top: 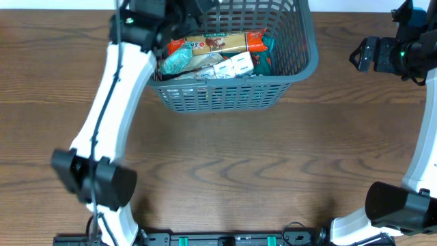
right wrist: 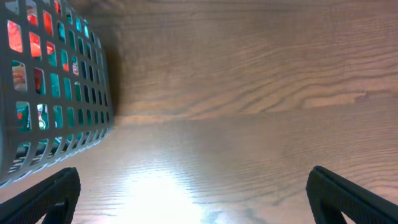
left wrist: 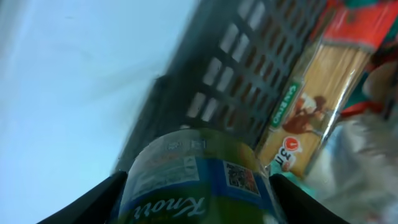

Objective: Pack container

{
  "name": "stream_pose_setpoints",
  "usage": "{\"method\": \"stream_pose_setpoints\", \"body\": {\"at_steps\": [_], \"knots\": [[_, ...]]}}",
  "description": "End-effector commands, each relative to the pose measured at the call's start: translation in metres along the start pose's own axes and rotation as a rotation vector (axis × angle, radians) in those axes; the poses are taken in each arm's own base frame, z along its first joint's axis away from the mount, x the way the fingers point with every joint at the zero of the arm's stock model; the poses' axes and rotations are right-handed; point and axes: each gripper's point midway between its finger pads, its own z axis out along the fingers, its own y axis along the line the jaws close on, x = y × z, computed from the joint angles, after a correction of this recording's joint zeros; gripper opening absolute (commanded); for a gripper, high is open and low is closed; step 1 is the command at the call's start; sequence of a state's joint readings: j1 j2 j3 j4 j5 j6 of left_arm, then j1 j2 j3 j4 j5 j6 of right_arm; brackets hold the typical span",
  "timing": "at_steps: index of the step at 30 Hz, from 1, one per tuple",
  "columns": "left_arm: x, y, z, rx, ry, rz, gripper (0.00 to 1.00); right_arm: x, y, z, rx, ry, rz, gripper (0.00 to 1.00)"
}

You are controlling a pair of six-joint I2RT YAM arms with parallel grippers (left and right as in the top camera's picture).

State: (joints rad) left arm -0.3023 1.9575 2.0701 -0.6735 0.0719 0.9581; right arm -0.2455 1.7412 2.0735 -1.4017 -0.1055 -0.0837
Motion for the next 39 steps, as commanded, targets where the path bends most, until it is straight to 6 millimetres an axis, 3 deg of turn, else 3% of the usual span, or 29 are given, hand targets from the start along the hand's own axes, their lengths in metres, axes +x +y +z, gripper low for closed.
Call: {"method": "stream_pose_setpoints", "body": {"at_steps": [1, 3, 6, 8, 10, 11, 12, 13, 14, 18, 21, 24, 26, 30, 33, 37, 39], "knots": [[0.022, -0.014, 0.039, 0.048, 0.057, 0.068, 0.06, 0.001, 0.003, 0.003, -0.011, 0.011, 0.005, 0.99], [0.036, -0.030, 0.064, 0.095, 0.093, 0.064, 0.07, 0.001, 0.004, 0.003, -0.014, 0.011, 0.013, 0.99], [0.052, -0.049, 0.090, 0.144, 0.133, 0.040, 0.25, 0.001, 0.004, 0.003, -0.015, 0.010, 0.016, 0.99], [0.061, -0.059, 0.101, 0.165, 0.159, -0.002, 0.42, 0.001, 0.004, 0.003, -0.014, 0.010, 0.016, 0.99], [0.066, -0.065, 0.105, 0.184, 0.176, -0.014, 0.46, 0.001, 0.004, 0.003, -0.014, 0.010, 0.016, 0.99], [0.067, -0.066, 0.104, 0.189, 0.181, -0.018, 0.58, 0.001, 0.003, 0.003, -0.014, 0.010, 0.015, 0.99], [0.066, -0.066, 0.103, 0.187, 0.181, -0.030, 0.82, 0.001, 0.003, 0.003, -0.014, 0.009, 0.015, 0.99], [0.064, -0.061, 0.098, 0.174, 0.178, -0.047, 0.98, 0.000, 0.003, 0.003, -0.013, 0.005, 0.015, 0.99], [0.062, -0.056, 0.093, 0.155, 0.180, -0.064, 0.98, -0.001, 0.003, 0.003, -0.014, 0.000, 0.011, 0.99], [0.038, -0.021, 0.048, 0.052, 0.131, -0.148, 0.98, -0.016, 0.002, 0.002, -0.009, -0.061, 0.005, 0.99], [0.022, 0.013, -0.010, -0.041, 0.074, -0.287, 0.98, -0.047, 0.004, -0.004, -0.022, -0.192, -0.012, 0.99], [0.029, 0.031, -0.065, -0.089, 0.069, -0.444, 0.98, -0.072, 0.026, -0.017, -0.145, -0.309, -0.046, 0.99], [0.048, 0.037, -0.106, -0.111, 0.105, -0.559, 0.98, -0.080, 0.038, -0.025, -0.214, -0.352, -0.064, 0.99], [0.094, 0.029, -0.181, -0.136, 0.213, -0.793, 0.99, -0.068, 0.034, -0.034, -0.183, -0.324, -0.032, 0.99], [0.113, 0.010, -0.225, -0.141, 0.269, -0.859, 0.99, -0.052, 0.025, -0.049, -0.109, -0.303, -0.013, 0.99], [0.120, -0.015, -0.260, -0.161, 0.245, -0.862, 0.99, -0.027, 0.016, -0.080, -0.009, -0.298, 0.011, 0.99], [0.126, -0.029, -0.266, -0.176, 0.226, -0.876, 0.99, -0.017, 0.022, -0.089, -0.003, -0.313, -0.002, 0.99]]}}
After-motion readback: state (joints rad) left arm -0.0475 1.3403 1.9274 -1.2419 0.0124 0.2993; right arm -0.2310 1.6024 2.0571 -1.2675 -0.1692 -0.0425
